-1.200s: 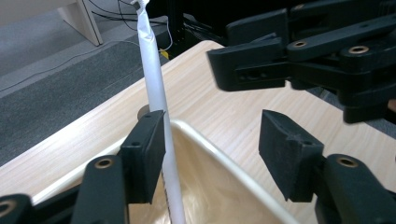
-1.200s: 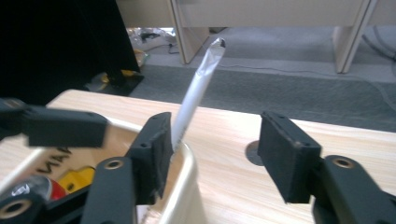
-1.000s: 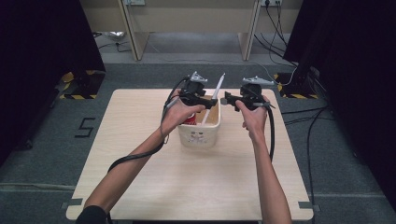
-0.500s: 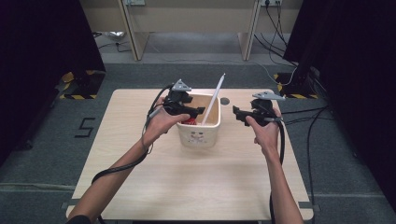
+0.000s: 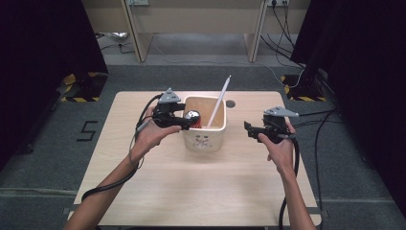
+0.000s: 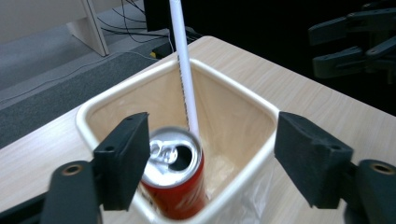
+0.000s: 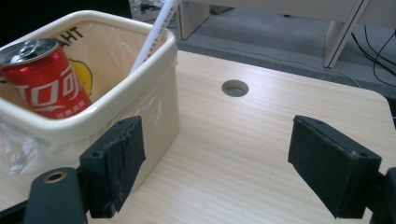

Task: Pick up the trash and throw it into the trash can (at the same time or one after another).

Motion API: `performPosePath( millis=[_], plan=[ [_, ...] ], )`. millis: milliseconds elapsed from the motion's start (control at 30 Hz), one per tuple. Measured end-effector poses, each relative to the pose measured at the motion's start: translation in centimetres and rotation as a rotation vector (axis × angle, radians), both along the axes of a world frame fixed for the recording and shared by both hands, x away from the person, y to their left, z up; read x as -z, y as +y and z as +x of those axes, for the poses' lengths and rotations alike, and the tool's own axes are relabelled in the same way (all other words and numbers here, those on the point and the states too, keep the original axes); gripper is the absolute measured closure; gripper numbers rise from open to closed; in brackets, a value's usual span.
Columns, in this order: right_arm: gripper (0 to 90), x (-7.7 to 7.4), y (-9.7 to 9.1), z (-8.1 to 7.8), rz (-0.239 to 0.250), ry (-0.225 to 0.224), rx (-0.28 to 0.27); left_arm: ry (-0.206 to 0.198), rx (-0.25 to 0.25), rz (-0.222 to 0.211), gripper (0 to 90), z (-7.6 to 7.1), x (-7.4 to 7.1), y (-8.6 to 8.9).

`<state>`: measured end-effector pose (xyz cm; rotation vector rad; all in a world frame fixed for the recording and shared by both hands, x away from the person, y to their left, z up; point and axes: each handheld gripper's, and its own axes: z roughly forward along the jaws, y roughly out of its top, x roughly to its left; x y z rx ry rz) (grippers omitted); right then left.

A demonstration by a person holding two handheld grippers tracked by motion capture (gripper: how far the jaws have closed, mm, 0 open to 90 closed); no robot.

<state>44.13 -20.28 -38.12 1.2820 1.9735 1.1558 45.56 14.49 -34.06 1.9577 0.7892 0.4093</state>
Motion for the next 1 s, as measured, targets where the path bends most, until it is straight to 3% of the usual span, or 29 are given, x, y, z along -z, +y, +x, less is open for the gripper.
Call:
performPosePath(
  millis=[133, 333, 433, 500, 567, 633, 767, 1000],
  plan=[
    [18.4, 0.5, -0.4, -1.6, -0.007, 0.002, -0.009, 0.013, -0.009, -0.013, 21.3, -1.1, 1.3, 1.3],
    [17.2, 2.3, -0.6, -3.7, -0.054, 0.017, -0.017, 0.016, -0.018, -0.039, 16.7, -2.8, 3.0, 3.3],
    [17.2, 3.3, -0.7, -4.4, -0.078, 0.018, -0.008, 0.006, -0.028, -0.017, 16.4, -3.6, 3.7, 4.0],
    [17.2, 4.1, -0.9, -4.8, -0.108, 0.02, 0.008, 0.008, -0.025, -0.027, 16.3, -4.2, 4.3, 4.5],
    [17.5, 4.8, -1.1, -5.2, -0.101, 0.029, 0.01, 0.015, -0.026, -0.03, 16.3, -4.7, 5.0, 4.9],
    [17.9, 5.6, -1.4, -5.5, -0.095, 0.044, 0.011, 0.003, -0.038, -0.008, 16.3, -5.2, 5.8, 5.3],
    [17.9, 6.7, -2.1, -6.0, -0.075, 0.058, 0.027, 0.027, -0.035, -0.017, 16.4, -5.9, 7.2, 6.0],
    [17.9, 8.4, -2.4, -6.9, -0.064, 0.075, 0.038, 0.022, -0.085, 0.025, 16.5, -6.5, 9.8, 7.0]
  ],
)
